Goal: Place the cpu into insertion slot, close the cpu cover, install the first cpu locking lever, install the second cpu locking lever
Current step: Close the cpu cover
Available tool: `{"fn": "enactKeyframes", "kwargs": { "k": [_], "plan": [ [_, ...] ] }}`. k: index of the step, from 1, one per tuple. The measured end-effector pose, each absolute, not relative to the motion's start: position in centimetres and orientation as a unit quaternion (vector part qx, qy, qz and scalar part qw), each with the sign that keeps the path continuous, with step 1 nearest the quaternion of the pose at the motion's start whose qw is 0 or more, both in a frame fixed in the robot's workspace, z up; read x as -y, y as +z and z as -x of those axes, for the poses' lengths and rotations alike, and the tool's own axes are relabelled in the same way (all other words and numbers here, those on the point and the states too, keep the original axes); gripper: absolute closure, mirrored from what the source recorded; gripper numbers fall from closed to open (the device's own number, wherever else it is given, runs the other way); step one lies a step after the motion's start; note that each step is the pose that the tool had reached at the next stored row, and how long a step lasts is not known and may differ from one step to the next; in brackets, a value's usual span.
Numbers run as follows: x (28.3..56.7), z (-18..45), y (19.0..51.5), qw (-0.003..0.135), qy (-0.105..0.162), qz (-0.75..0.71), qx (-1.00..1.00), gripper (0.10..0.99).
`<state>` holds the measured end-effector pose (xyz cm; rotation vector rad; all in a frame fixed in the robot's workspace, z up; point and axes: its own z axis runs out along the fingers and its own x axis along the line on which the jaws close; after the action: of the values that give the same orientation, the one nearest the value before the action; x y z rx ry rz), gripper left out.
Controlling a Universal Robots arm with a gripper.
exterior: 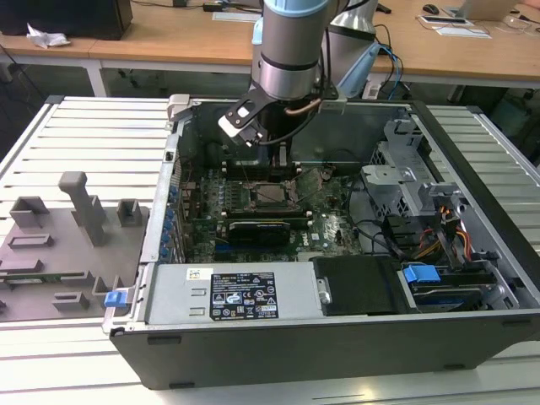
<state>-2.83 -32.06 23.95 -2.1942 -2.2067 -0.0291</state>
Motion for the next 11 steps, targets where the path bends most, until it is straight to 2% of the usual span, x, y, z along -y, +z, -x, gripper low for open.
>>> {"fn": "enactKeyframes", "kwargs": {
  "k": [11],
  "plan": [
    [32.1,2.8,25.7,0.015,-0.009,0.705,0.709,0.98]
  ]
}}
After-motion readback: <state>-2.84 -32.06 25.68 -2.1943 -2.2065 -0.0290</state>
